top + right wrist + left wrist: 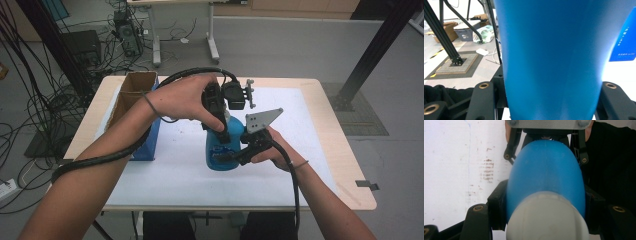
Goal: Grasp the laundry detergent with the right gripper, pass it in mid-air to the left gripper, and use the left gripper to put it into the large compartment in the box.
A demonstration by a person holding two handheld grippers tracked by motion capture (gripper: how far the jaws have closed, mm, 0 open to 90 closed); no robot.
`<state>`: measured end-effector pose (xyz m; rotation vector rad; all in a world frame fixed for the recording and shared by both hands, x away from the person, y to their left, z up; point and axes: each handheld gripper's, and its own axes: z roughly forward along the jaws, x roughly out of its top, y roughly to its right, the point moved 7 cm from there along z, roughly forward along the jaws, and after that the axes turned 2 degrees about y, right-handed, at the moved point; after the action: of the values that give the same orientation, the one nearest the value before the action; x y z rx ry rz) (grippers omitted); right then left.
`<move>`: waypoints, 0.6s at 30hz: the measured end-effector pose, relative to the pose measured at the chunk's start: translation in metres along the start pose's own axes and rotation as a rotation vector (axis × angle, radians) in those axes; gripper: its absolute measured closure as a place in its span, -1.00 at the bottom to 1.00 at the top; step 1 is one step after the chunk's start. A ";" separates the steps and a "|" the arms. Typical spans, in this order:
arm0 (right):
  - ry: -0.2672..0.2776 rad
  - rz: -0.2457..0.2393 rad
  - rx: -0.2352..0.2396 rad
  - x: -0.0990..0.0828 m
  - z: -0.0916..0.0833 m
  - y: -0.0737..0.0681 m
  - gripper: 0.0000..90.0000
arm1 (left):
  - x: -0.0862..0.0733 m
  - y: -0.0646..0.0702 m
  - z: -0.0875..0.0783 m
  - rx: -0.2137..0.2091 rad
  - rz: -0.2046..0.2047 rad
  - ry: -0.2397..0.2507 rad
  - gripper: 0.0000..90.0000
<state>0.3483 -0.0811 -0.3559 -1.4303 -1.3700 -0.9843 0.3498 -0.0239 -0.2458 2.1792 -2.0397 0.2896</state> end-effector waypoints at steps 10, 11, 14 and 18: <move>0.005 0.001 -0.001 0.001 -0.001 0.002 -0.05 | 0.001 -0.002 -0.001 0.008 -0.003 0.006 -0.17; 0.004 -0.001 -0.002 0.001 -0.001 0.002 -0.05 | 0.001 -0.002 -0.001 0.008 -0.001 0.005 -0.17; 0.004 -0.006 -0.003 0.001 -0.001 0.003 -0.05 | 0.001 -0.002 -0.001 0.012 0.001 0.001 -0.17; 0.006 -0.006 -0.003 0.001 0.000 0.004 -0.05 | 0.001 -0.002 -0.001 0.013 -0.001 0.002 -0.16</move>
<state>0.3522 -0.0807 -0.3550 -1.4252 -1.3700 -0.9940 0.3522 -0.0240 -0.2444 2.1862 -2.0409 0.3054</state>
